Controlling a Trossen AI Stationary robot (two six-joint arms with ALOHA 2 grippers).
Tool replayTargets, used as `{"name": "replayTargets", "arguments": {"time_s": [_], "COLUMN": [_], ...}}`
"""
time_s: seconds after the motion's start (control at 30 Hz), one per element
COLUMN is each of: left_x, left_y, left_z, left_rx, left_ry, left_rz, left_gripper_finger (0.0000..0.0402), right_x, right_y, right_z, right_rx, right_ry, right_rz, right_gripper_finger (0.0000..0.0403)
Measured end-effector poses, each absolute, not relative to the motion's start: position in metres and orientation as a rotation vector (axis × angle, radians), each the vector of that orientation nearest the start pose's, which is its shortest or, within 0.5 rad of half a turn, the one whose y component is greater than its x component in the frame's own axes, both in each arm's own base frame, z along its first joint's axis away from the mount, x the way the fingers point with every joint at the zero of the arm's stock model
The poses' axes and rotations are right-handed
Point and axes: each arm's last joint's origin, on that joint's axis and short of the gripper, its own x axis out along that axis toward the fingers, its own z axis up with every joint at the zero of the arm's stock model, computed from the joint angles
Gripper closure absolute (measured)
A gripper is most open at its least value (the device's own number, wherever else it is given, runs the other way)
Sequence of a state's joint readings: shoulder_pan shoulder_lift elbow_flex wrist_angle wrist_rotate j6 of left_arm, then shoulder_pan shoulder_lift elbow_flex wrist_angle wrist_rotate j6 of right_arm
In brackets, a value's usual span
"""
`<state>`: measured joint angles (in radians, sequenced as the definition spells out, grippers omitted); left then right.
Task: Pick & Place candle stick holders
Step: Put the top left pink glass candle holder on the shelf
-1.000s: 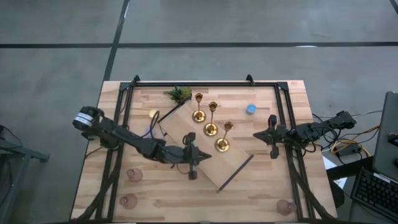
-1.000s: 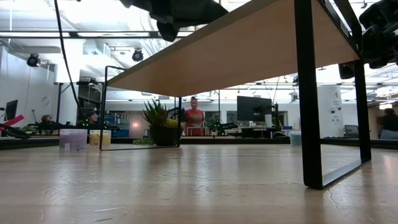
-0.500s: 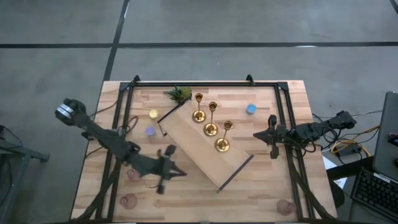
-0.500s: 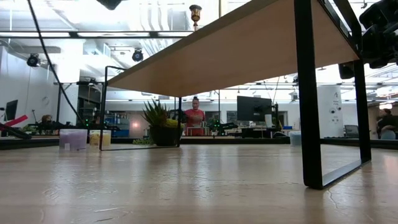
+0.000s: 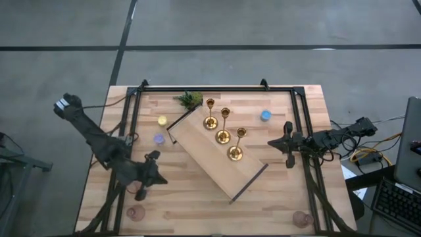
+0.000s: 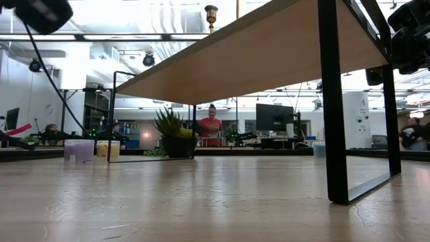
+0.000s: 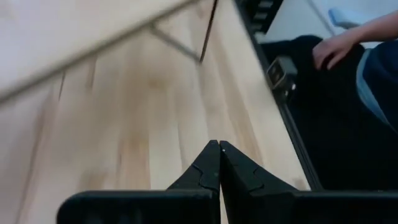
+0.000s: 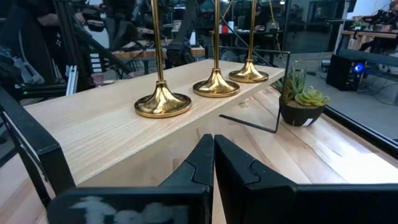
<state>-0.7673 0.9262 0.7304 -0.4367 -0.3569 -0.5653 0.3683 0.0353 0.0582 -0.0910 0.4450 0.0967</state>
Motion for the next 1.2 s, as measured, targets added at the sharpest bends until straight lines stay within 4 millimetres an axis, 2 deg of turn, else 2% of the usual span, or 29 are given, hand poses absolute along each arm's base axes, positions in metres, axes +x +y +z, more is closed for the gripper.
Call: {"name": "replayTargets", "arguments": {"time_s": [0.1, 0.27, 0.53, 0.8, 1.2], "left_x": [0.134, 0.120, 0.089, 0.073, 0.073], "left_y": [-0.124, -0.129, -0.137, -0.145, -0.151], "left_z": [0.270, 0.264, 0.248, 0.243, 0.215], "left_rx": [-0.274, -0.497, -0.592, -0.700, -0.639], "left_ry": [0.718, 0.960, 1.225, 1.338, 1.407], "left_rz": [-0.204, -0.184, 0.008, 0.108, 0.233], "left_gripper_finger": [0.0397, 0.0398, 0.0398, 0.0398, 0.0381], "right_x": [0.092, 0.092, 0.092, 0.092, 0.092], "right_y": [0.022, 0.022, 0.022, 0.022, 0.022], "right_z": [0.172, 0.172, 0.172, 0.172, 0.172], "right_rx": [0.070, 0.070, 0.070, 0.070, 0.070], "right_ry": [0.059, 0.059, 0.059, 0.059, 0.059], "right_rz": [-0.079, -0.080, -0.080, -0.080, -0.080], "right_gripper_finger": [0.0394, 0.0394, 0.0394, 0.0394, 0.0394]}}
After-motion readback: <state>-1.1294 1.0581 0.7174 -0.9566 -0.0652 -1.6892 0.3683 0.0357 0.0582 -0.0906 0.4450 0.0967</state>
